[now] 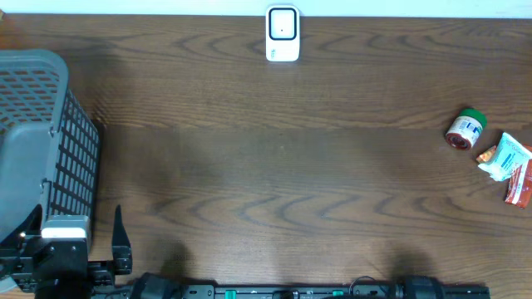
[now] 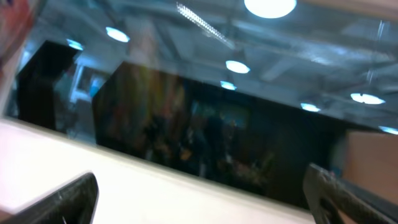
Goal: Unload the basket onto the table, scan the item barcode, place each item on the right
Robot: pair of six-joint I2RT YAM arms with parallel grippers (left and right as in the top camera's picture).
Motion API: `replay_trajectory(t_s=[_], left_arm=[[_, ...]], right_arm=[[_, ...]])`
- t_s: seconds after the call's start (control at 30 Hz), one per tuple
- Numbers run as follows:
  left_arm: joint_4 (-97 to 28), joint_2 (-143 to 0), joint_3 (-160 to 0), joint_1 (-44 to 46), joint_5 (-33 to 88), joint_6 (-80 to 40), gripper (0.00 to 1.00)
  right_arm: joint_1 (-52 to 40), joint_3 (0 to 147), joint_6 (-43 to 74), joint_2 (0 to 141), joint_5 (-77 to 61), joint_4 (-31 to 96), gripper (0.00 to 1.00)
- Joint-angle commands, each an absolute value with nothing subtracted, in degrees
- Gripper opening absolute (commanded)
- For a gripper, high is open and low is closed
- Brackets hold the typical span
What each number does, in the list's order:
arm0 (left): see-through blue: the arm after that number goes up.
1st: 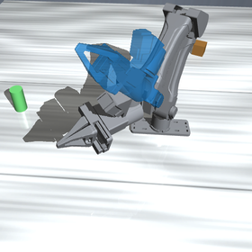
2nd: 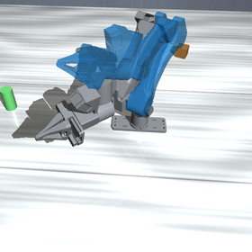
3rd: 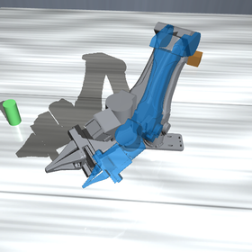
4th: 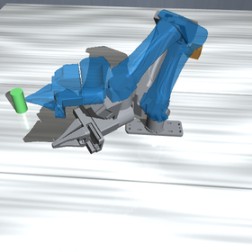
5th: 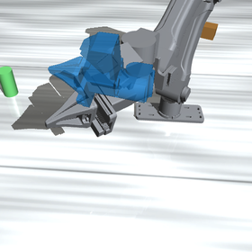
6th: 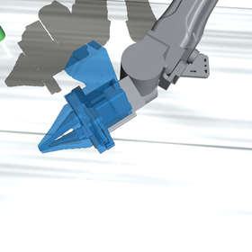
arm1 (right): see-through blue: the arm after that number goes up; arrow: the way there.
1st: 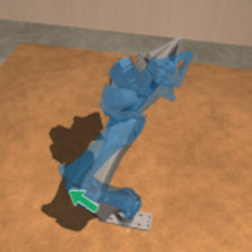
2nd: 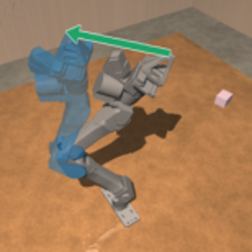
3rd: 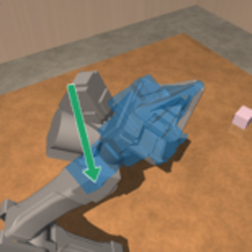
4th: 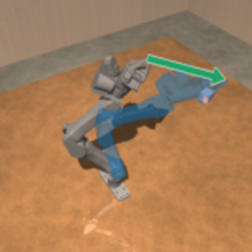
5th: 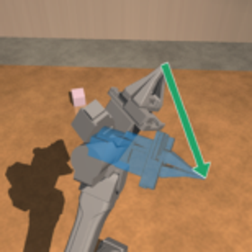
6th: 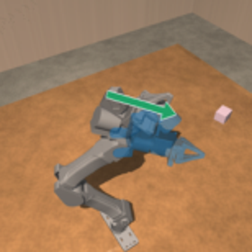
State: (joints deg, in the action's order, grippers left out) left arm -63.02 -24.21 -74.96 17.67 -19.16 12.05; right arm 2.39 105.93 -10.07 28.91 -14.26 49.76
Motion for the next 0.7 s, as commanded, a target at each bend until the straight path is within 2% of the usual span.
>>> replay_trajectory(t_s=[0.0,0.27,0.47,0.67], left_arm=[[-63.00,-23.92,-75.05,17.43,-18.68,12.38,0.98],[-62.98,-23.92,-75.05,17.43,-18.68,12.40,0.98],[-62.98,-23.92,-75.05,17.43,-18.68,12.40,0.98],[-62.98,-23.92,-75.05,17.43,-18.70,12.40,0.98]], right_arm=[[2.07,89.82,-10.55,24.34,-20.75,39.38,0.99],[2.20,47.20,-8.60,9.47,-24.08,7.81,0.99],[2.26,22.37,-7.77,0.30,-23.00,-13.13,0.99],[2.37,7.01,-7.05,0.27,-16.62,-15.57,0.99]])
